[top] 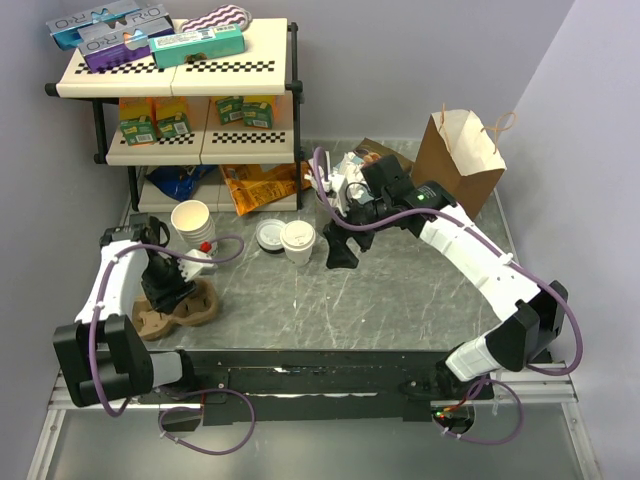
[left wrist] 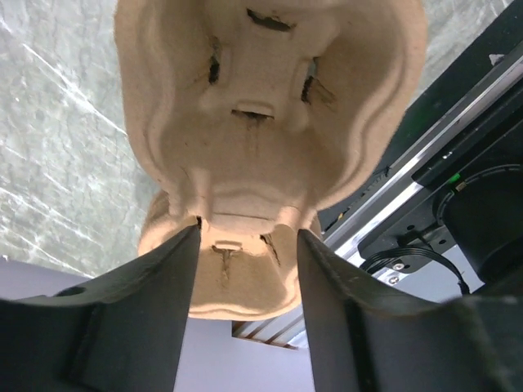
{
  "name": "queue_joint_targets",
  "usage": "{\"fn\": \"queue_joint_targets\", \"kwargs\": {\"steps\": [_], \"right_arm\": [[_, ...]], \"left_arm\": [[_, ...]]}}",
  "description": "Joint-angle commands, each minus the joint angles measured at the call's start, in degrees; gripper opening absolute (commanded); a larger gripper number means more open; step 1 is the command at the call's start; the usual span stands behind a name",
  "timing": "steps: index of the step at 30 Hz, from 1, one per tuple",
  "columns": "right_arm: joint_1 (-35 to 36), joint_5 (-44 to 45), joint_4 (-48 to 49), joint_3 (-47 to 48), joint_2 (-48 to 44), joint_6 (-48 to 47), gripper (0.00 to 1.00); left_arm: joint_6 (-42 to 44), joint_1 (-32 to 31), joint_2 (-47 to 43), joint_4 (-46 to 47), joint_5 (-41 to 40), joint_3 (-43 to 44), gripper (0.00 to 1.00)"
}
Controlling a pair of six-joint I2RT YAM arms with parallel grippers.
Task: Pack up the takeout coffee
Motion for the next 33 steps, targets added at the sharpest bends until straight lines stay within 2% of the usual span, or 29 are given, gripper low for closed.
{"fn": "queue_joint_targets", "kwargs": {"steps": [1,6,14,19,23,33], "right_arm": [[-0.1,0.9,-5.3,2.4,-1.2,-2.7,0.97],[0.0,4.1,-12.0,2.9,0.3,-6.6,0.97],[-0.1,4.0,-14.4,6.3,3.5,-7.4,0.97],[-0.1,3.3,-14.2,6.6,4.5,-7.7,0.97],[0.0,2.7,-13.5,5.8,4.4,-7.5,0.97],[-0.1,2.7,-13.8,7.4,6.3,-7.2,0.97]], "left_arm": [[2.6,0.3,1.0,0.0,1.2,2.8,0.54],[3.1,0.2,-0.2,1.4,0.1,0.9,0.53],[4.9,0.2,-0.2,1.4,1.9,0.5,0.46],[4.6,0.2,0.4,2.8,0.8,-0.8,0.47],[4.4,0.2,0.6,2.3,1.5,-1.2,0.54],[4.9,0.3,0.9,1.2,2.7,-2.4,0.51]]}}
